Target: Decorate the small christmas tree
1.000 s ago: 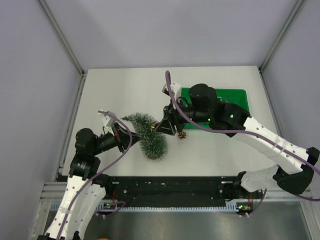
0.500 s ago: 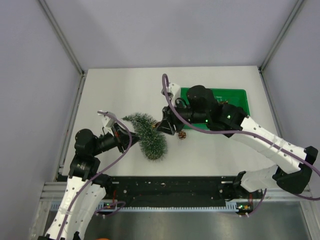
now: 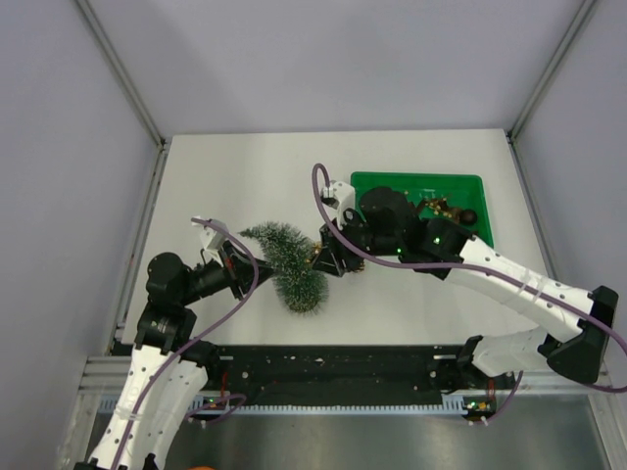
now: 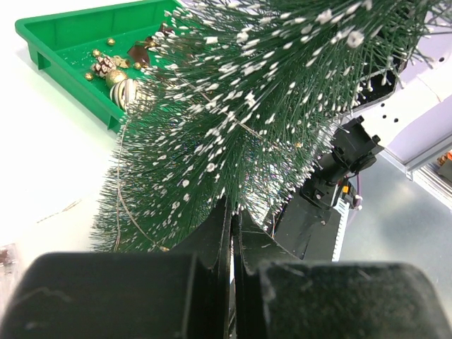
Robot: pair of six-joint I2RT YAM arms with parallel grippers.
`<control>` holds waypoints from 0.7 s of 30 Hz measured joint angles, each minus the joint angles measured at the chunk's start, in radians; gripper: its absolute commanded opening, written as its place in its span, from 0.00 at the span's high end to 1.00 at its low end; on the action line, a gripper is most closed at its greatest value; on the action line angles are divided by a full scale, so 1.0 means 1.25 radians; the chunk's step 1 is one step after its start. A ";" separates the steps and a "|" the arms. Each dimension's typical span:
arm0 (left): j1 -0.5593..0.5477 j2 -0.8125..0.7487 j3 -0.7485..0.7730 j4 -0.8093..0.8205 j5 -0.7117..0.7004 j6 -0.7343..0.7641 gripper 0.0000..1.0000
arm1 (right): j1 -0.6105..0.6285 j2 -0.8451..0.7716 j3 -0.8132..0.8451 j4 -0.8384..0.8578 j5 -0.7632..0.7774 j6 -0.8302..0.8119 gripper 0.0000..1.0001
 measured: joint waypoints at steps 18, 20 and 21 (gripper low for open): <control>0.000 0.000 0.000 0.000 -0.005 0.000 1.00 | 0.000 -0.008 -0.005 0.061 0.029 0.036 0.54; 0.000 0.000 0.000 0.000 -0.006 0.000 1.00 | 0.000 -0.008 -0.005 0.061 0.031 0.036 0.54; 0.000 0.000 0.000 0.000 -0.008 0.000 1.00 | 0.000 -0.008 -0.005 0.062 0.032 0.036 0.54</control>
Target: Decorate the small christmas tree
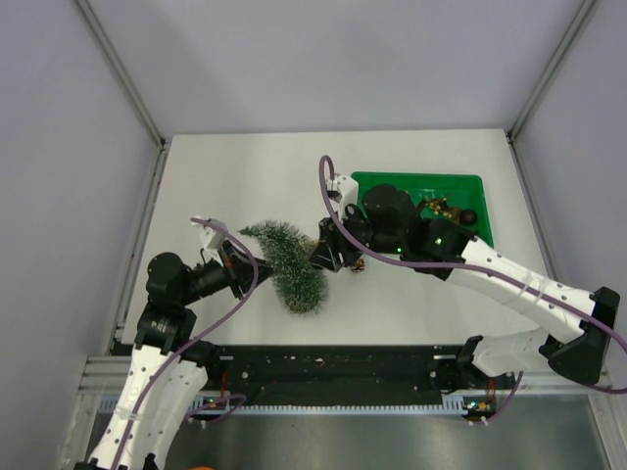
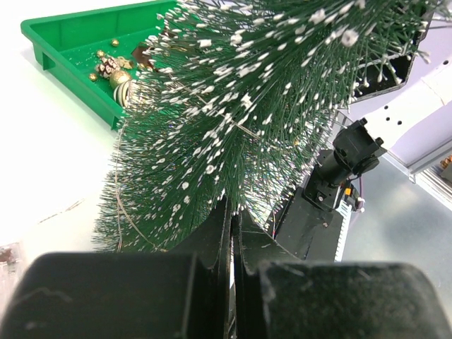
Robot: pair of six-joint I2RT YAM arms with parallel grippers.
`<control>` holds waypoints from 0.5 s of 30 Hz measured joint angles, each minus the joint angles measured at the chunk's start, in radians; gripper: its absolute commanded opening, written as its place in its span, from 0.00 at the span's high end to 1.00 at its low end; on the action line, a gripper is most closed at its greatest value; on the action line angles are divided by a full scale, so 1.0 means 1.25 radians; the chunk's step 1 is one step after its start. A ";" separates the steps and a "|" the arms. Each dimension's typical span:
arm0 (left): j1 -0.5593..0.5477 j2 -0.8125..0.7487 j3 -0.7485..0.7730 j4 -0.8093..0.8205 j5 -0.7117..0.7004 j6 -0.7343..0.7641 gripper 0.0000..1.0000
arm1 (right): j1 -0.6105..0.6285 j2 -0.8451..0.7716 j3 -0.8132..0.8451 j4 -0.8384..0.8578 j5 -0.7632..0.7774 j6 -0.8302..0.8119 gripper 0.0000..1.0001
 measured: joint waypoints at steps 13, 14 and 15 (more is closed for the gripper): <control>0.000 0.002 0.000 -0.002 -0.027 0.006 1.00 | 0.000 -0.022 0.007 -0.040 0.038 -0.009 0.43; 0.000 0.002 0.000 -0.002 -0.029 0.006 1.00 | 0.000 -0.027 0.013 -0.050 0.048 -0.013 0.42; 0.000 0.002 0.000 -0.002 -0.031 0.006 1.00 | 0.000 -0.033 0.023 -0.060 0.058 -0.018 0.41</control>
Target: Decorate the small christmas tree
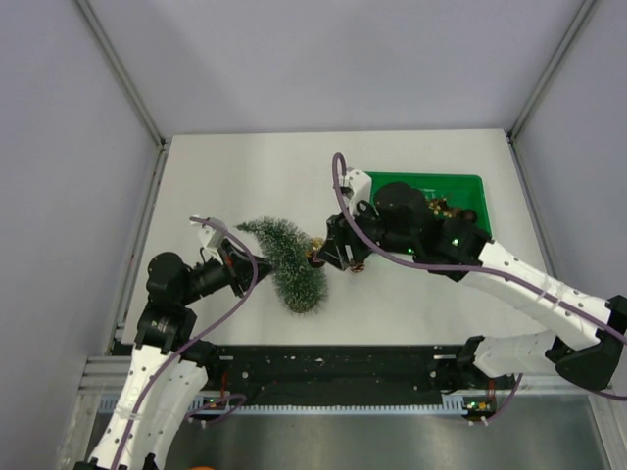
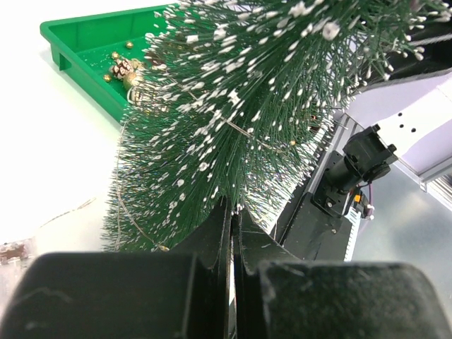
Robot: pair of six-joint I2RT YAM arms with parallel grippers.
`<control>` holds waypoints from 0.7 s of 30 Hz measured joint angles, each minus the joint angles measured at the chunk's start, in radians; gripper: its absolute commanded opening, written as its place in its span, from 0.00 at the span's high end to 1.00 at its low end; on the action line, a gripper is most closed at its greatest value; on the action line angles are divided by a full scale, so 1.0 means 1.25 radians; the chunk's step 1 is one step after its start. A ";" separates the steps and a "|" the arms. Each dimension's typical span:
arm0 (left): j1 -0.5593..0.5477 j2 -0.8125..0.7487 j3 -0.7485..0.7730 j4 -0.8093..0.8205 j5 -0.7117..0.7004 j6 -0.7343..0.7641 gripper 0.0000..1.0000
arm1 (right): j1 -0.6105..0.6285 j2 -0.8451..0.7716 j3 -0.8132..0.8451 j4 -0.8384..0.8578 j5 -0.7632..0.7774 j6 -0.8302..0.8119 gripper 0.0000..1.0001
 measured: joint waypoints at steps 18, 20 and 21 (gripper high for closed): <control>0.000 0.000 0.001 -0.036 -0.018 0.023 0.82 | -0.285 0.012 0.061 -0.075 0.110 -0.009 0.36; 0.000 0.000 0.003 -0.043 -0.018 0.024 0.78 | -0.327 0.032 0.054 -0.078 0.134 -0.002 0.35; 0.000 0.000 0.006 -0.047 -0.018 0.025 0.76 | -0.352 0.043 0.049 -0.078 0.142 0.003 0.35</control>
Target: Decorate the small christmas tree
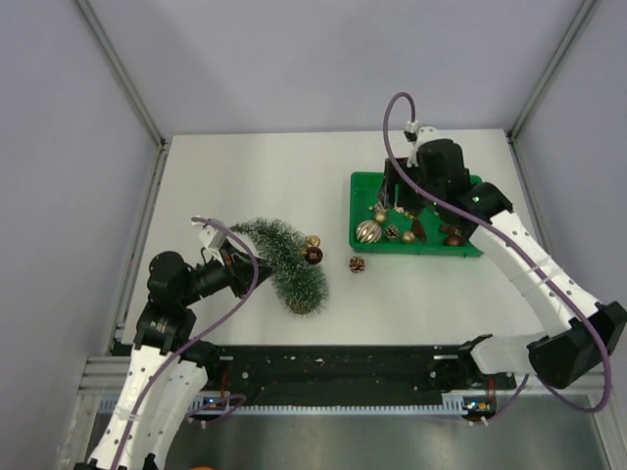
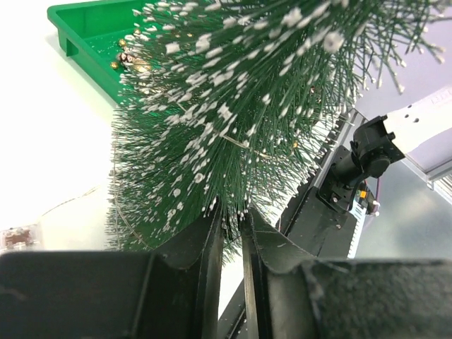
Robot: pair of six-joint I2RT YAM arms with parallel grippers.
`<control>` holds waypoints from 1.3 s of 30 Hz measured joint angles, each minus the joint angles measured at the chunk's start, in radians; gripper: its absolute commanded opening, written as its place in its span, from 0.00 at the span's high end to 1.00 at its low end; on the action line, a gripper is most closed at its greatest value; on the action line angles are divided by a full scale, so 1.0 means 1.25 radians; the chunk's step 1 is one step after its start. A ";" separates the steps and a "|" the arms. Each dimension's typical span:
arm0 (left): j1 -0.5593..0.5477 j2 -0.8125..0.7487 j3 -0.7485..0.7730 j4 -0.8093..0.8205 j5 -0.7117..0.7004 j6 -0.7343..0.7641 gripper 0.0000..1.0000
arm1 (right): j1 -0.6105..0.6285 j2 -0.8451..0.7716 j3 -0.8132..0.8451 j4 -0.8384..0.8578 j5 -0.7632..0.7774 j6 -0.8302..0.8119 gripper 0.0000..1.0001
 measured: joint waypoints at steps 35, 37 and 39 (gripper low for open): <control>0.000 -0.021 0.083 -0.164 0.034 0.084 0.01 | -0.220 0.475 -0.048 0.146 0.231 0.105 0.42; 0.000 -0.027 0.090 -0.183 0.037 0.097 0.01 | -0.228 0.496 -0.038 0.156 0.234 0.108 0.44; 0.000 -0.031 0.096 -0.197 0.039 0.104 0.01 | -0.233 0.512 -0.033 0.165 0.234 0.112 0.47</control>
